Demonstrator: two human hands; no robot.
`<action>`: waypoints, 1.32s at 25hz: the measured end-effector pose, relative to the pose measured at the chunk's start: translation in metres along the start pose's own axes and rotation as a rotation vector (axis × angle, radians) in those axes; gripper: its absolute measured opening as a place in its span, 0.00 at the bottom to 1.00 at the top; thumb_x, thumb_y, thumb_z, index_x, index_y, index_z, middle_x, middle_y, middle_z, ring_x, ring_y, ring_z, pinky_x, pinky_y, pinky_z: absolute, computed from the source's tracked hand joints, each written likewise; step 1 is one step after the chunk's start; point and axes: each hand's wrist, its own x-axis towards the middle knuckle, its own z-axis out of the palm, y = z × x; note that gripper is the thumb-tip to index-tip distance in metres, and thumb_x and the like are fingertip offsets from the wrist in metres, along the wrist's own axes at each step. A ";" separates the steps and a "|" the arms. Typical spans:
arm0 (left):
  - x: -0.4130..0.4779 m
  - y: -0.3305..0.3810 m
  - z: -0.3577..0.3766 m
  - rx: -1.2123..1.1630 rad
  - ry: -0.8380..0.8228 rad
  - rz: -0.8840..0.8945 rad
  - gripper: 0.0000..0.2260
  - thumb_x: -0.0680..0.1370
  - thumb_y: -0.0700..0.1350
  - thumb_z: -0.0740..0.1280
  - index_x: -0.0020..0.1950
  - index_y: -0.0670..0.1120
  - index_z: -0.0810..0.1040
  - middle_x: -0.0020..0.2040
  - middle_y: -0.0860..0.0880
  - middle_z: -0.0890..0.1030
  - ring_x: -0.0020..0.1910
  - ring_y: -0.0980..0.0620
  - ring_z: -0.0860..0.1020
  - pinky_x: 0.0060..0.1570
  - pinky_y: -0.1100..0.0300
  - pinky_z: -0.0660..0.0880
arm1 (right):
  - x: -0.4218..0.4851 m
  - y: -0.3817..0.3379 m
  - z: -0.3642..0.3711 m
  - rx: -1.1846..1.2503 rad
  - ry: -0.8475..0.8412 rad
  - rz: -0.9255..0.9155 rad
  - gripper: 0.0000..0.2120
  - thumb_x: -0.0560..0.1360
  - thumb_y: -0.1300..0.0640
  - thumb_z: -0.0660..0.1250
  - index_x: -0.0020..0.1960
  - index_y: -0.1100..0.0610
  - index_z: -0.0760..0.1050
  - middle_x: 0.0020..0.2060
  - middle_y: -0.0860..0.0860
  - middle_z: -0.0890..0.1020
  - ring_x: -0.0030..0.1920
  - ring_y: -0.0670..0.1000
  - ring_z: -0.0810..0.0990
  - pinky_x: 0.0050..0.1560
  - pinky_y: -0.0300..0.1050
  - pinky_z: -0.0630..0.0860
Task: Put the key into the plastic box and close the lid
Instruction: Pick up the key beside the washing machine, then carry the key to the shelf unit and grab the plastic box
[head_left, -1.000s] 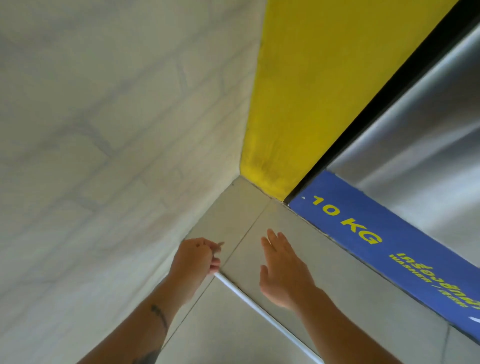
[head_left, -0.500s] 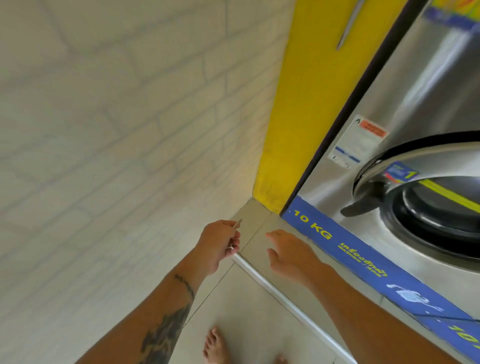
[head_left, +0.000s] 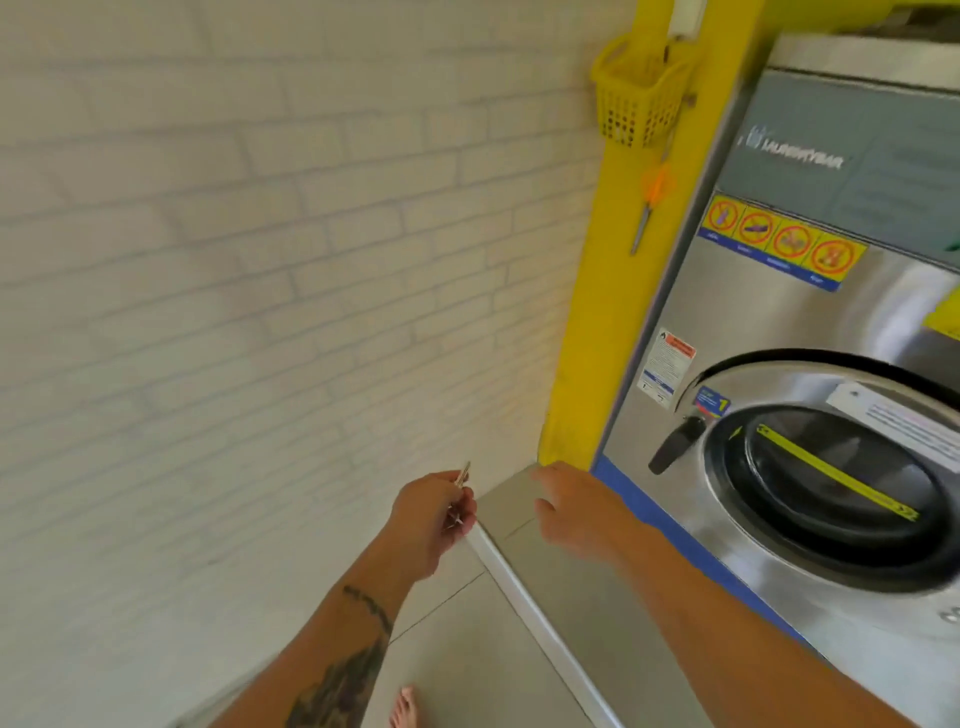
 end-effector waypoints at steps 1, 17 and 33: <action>-0.024 -0.005 -0.010 -0.044 0.022 0.013 0.12 0.77 0.28 0.57 0.49 0.39 0.78 0.38 0.41 0.76 0.35 0.49 0.75 0.40 0.58 0.74 | -0.015 -0.009 -0.002 0.013 0.007 -0.028 0.19 0.81 0.55 0.54 0.70 0.57 0.67 0.69 0.54 0.71 0.64 0.54 0.72 0.59 0.48 0.70; -0.319 -0.044 -0.342 -0.500 0.436 0.346 0.13 0.75 0.29 0.58 0.52 0.38 0.79 0.40 0.41 0.78 0.37 0.48 0.77 0.37 0.58 0.76 | -0.164 -0.343 0.097 0.091 -0.179 -0.565 0.19 0.79 0.53 0.58 0.69 0.51 0.72 0.65 0.49 0.77 0.63 0.48 0.76 0.64 0.45 0.71; -0.578 -0.145 -0.723 -0.748 0.959 0.453 0.15 0.75 0.28 0.56 0.53 0.39 0.78 0.38 0.43 0.78 0.30 0.53 0.72 0.22 0.65 0.67 | -0.354 -0.745 0.311 0.065 -0.466 -1.014 0.17 0.79 0.52 0.60 0.67 0.52 0.76 0.61 0.49 0.80 0.57 0.47 0.78 0.59 0.41 0.72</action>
